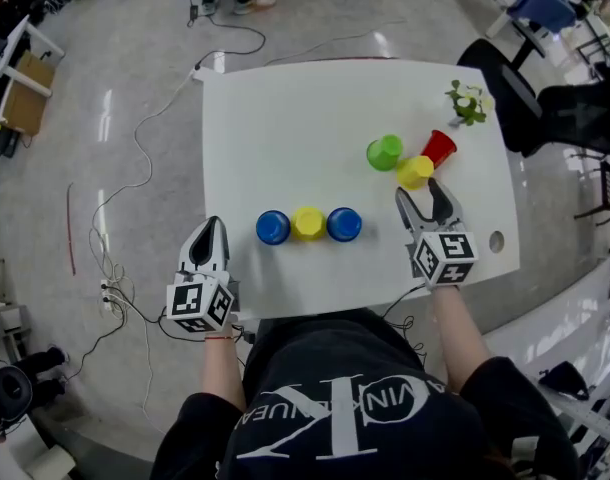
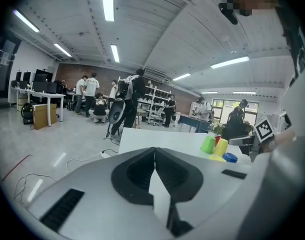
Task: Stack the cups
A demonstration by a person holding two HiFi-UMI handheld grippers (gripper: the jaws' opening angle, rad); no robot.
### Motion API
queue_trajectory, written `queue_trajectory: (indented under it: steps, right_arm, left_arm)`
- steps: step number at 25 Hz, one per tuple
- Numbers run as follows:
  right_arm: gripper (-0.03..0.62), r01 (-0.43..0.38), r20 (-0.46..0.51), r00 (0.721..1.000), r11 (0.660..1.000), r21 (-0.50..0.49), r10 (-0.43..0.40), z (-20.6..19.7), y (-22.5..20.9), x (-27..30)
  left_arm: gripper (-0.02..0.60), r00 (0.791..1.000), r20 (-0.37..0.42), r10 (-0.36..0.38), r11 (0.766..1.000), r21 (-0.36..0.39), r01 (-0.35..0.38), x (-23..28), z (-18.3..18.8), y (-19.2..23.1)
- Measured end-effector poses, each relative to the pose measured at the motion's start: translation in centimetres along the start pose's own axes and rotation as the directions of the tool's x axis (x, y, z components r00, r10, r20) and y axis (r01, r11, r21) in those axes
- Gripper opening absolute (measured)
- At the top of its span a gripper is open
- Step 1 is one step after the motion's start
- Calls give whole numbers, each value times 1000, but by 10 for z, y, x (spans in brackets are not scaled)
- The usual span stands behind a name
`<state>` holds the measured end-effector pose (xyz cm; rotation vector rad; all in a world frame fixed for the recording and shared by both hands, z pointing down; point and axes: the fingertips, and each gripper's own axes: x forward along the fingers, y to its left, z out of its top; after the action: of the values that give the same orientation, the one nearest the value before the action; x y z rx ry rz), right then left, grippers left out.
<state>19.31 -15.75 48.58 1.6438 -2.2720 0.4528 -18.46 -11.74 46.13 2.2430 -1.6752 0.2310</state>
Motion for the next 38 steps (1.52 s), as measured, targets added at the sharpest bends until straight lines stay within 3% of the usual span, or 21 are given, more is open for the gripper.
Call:
queue_trajectory:
  steps: [3,6,11,18,23,26,31,38]
  right_arm:
    - [318,63,-10,998,998,-1,-63,-3,-26,6]
    - [324,73,-30,997,997,10,-72,-9,-42,16]
    - [322,24,-80,996,999,-42,-28,-20,-46,34]
    - [229,-41,-61,998,994,-100,35,-21,-44,34]
    - [224,-149,-26,989,985,-89,147,-7,-23,19]
    - [224,-261,13,965,961,-89,264,16,14,4]
    - [224,-431,40,897,893,-132,439,58,96,-10]
    - [224,-576,-31,814,798,-176,580,67,187,-20]
  left_arm:
    - [5,999,5,39,999,-3,-39,-3,0,1]
    - [5,997,11,78,997,-13,-77,-7,-1,-2]
    - [5,991,18,133,991,-21,-133,-17,-4,-14]
    - [5,983,23,185,982,-44,-184,-27,-19,-29]
    - [5,981,28,194,980,-46,-192,-32,-20,-36]
    - [5,978,47,202,979,-48,-200,-37,-15,-30]
    - [5,978,86,190,981,-48,-187,-44,-4,-23]
    - [5,988,72,134,991,-37,-132,-52,-14,-32]
